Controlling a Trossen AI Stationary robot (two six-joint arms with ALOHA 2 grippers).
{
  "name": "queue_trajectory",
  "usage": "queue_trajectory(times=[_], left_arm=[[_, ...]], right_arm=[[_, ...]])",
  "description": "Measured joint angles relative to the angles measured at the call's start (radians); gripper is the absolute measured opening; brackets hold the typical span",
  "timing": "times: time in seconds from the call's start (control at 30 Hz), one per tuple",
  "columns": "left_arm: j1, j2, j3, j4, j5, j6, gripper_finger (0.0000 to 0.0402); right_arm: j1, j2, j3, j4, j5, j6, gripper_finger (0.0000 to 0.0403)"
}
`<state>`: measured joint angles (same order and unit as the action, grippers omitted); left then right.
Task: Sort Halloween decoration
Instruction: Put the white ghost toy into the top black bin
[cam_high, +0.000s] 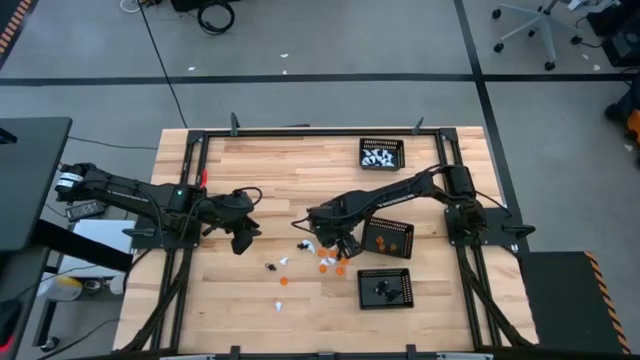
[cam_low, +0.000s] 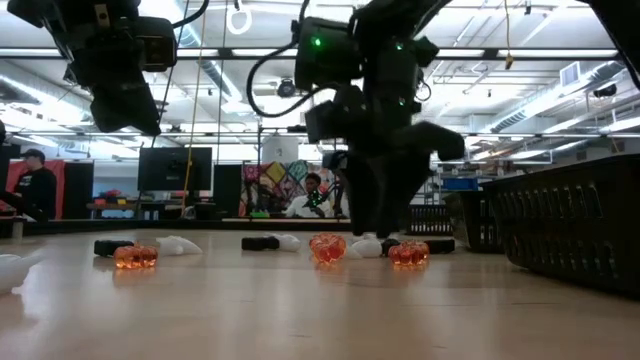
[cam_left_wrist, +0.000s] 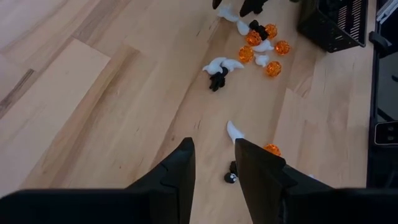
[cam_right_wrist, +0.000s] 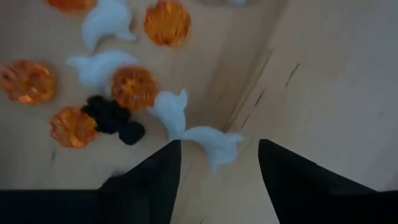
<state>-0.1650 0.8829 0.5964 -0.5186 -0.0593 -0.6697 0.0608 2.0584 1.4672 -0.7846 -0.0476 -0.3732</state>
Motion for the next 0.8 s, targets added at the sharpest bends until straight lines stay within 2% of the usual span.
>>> queue_trajectory(times=[0.37,0.53,0.8], left_arm=[[0.0,0.0,0.0,0.001,0.0,0.0,0.0123],[0.0,0.0,0.0,0.0,0.0,0.0,0.0123],[0.0,0.0,0.0,0.0,0.0,0.0,0.0123]], right_arm=[[0.002,-0.005,-0.078,0.115,0.025,-0.02,0.0204],[0.003,-0.005,-0.08,0.114,0.024,-0.022,0.0166],[0.003,-0.003,-0.081,0.113,0.018,-0.012,0.0082]])
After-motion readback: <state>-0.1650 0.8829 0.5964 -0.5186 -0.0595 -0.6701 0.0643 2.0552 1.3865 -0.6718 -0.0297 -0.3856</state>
